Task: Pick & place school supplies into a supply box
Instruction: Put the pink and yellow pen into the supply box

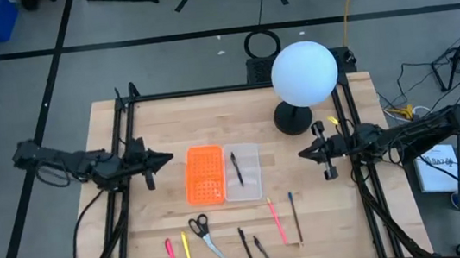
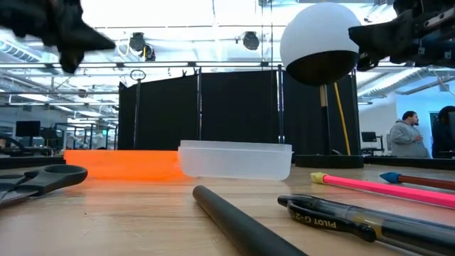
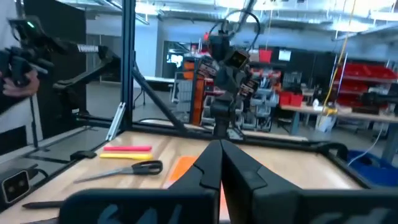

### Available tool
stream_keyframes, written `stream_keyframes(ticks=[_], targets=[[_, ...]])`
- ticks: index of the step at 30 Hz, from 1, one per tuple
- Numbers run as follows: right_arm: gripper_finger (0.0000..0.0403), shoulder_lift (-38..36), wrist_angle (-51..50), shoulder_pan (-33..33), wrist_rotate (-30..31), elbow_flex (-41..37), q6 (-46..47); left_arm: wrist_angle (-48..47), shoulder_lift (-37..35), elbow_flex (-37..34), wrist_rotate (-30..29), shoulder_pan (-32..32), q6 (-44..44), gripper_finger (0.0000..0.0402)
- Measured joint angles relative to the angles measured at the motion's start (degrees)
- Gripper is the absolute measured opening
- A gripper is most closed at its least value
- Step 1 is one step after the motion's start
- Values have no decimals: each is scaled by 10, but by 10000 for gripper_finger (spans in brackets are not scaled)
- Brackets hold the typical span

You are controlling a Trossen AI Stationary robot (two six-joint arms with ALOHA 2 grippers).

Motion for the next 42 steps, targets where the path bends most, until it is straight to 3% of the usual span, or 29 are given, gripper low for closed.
stream_keyframes(ticks=[3, 9, 14, 20, 27, 30, 33, 37, 42], targets=[[0, 1, 7, 0, -1, 0, -9, -138, 112, 109, -49, -50, -95, 6], [0, 1, -9, 0, -2, -1, -26, -381, 354, 314, -49, -150, -361, 3], [0, 1, -28, 0, -3, -1, -30, -508, 521, 459, 16, -215, -584, 5], [0, 1, -46, 0, -4, -2, -30, -648, 665, 586, 109, -290, -848, 4], [0, 1, -87, 0, -4, -2, -42, -632, 766, 606, 200, -343, -1040, 26], [0, 1, -96, 0, -4, -2, -52, -594, 794, 606, 240, -343, -1050, 36], [0, 1, -98, 0, -4, -2, -54, -550, 813, 606, 236, -343, -1046, 57], [0, 1, -97, 0, -3, -2, -52, -524, 833, 606, 249, -343, -1049, 98], [0, 1, -97, 0, -3, -2, -60, -477, 851, 606, 310, -343, -1067, 159]])
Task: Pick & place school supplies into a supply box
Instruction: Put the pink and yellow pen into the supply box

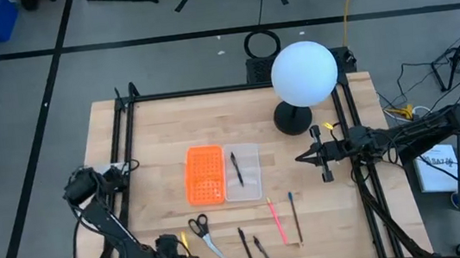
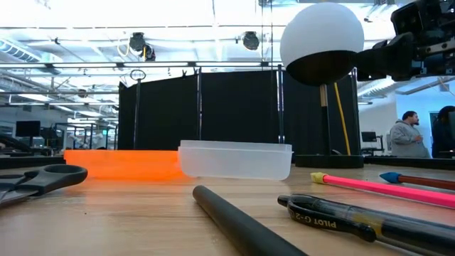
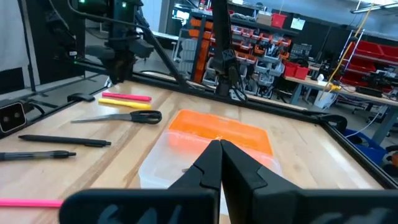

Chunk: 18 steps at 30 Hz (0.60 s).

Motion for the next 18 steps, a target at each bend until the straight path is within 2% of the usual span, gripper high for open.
stream_keyframes(ticks=[6, 18], targets=[[0, 0, 0, 0, 0, 0, -16, 9, 27, 0, 9, 8, 3, 209], [0, 0, 0, 0, 1, 0, -1, 7, 77, 1, 75, 19, 13, 214]])
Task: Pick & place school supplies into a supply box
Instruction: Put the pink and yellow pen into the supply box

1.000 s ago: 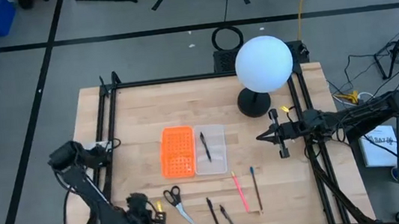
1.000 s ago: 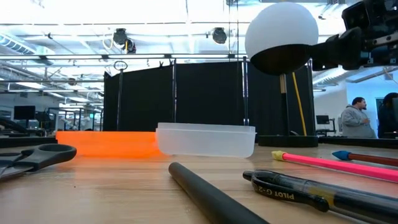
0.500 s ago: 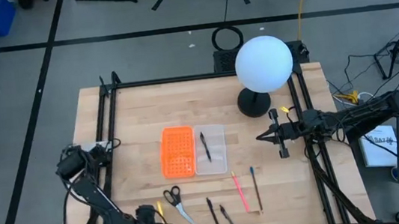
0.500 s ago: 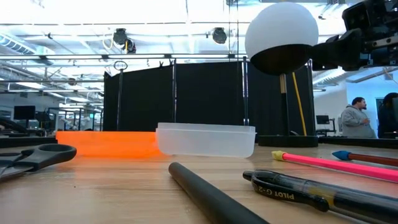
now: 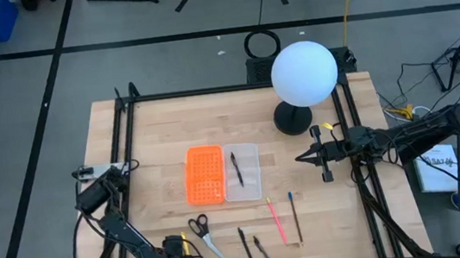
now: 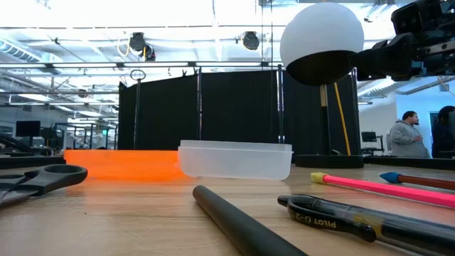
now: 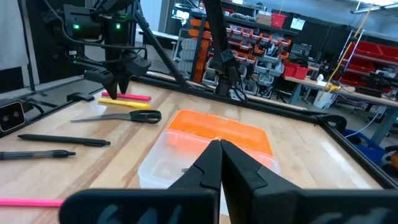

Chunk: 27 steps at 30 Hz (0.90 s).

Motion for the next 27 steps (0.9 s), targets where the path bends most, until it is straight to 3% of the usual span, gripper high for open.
stream_keyframes(ticks=[6, 18, 27], targets=[[0, 0, 0, 0, 0, 0, 1, 0, 8, 1, -14, -5, 2, 194], [0, 0, 0, 0, 0, 0, 1, 1, 10, 0, -71, -21, 0, 24], [0, 0, 0, 0, 0, 0, 1, -9, 8, -1, -97, -28, 8, 35]])
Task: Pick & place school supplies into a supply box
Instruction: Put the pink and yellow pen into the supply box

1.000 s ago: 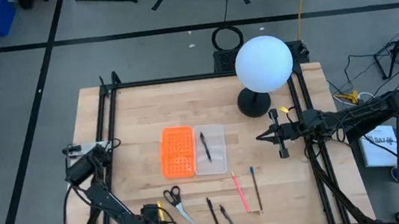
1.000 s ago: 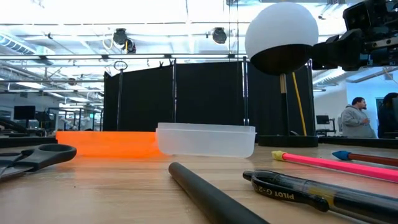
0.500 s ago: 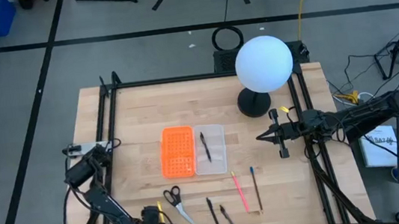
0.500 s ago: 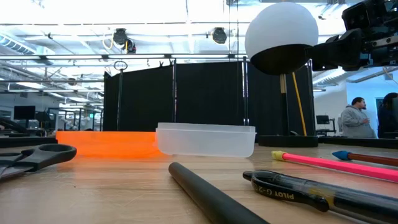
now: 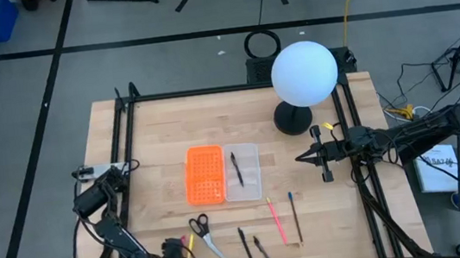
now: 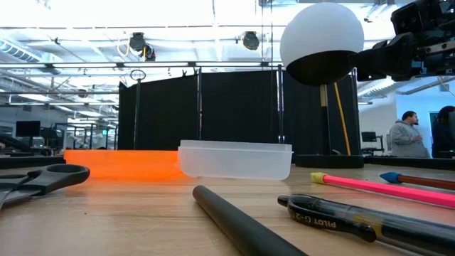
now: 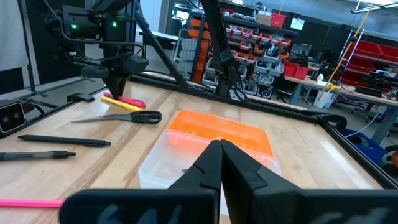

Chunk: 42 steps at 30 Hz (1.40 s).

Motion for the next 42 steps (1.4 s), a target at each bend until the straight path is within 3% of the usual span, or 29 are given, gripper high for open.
stream_keyframes(ticks=[9, 15, 22, 31, 37, 42], targets=[[0, 0, 0, 0, 0, 0, 0, -53, 0, -1, -7, 2, -7, 20], [0, 0, 0, 0, 0, 0, 0, -119, 3, 51, -10, 5, -4, 21], [0, 0, 0, 0, 0, 0, 0, -248, 2, 154, -104, 32, 22, 5], [0, 0, 0, 0, 0, 0, 0, -276, 1, 242, -173, 120, 206, 2], [0, 0, -5, 0, 0, 0, -1, -275, 0, 233, -122, 139, 300, 3], [0, 0, -13, 0, 0, 0, -1, -291, 0, 217, -84, 129, 411, 42]])
